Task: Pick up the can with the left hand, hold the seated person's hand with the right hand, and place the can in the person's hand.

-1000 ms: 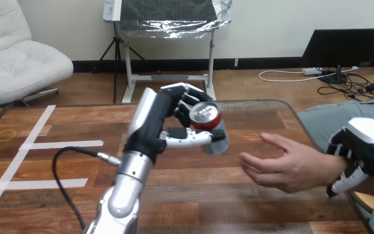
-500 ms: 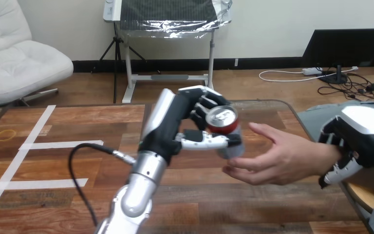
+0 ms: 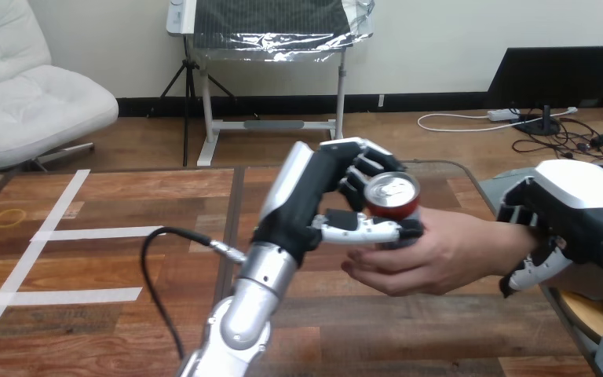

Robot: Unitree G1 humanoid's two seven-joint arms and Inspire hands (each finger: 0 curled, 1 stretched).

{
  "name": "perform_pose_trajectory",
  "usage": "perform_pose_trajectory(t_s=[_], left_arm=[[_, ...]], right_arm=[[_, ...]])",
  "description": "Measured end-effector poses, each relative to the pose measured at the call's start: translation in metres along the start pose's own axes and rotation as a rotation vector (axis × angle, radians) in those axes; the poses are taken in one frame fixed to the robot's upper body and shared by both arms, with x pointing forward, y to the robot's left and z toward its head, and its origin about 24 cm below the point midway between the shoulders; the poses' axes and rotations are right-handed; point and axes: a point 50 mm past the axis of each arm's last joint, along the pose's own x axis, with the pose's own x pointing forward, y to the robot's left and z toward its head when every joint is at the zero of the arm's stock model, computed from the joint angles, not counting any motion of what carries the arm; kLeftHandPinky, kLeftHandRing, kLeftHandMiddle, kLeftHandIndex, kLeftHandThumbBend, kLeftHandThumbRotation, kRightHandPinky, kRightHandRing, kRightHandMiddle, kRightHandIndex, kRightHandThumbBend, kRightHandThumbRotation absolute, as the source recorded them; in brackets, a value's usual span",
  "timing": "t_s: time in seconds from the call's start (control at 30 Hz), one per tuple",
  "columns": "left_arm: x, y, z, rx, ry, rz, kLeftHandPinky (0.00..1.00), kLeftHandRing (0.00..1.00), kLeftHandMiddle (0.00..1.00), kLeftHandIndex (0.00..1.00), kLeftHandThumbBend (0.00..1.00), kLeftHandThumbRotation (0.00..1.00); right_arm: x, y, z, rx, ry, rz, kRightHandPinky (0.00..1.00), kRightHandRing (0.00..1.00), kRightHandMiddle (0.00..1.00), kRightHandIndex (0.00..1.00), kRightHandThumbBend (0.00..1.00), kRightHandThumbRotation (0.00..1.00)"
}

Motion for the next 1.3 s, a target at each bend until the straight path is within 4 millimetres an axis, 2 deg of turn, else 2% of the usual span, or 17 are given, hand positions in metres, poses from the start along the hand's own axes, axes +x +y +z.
perform_pose_trajectory(t_s=[0.73,1.3], left_arm=[[0.004,-0.013,0.008,-0.038,-0.033,-0.001,0.33,0.39,0.45,0.49,0.56,0.0],[0.005,-0.021,0.012,-0.052,-0.044,-0.016,0.32,0.39,0.45,0.49,0.57,0.0]], right_arm=[[-0.001,0.001,0.003,0.0,-0.014,0.007,0.34,0.39,0.47,0.49,0.78,0.0],[-0.006,0.004,0.0,0.01,-0.006,0.013,0.36,0.42,0.49,0.5,0.79,0.0]])
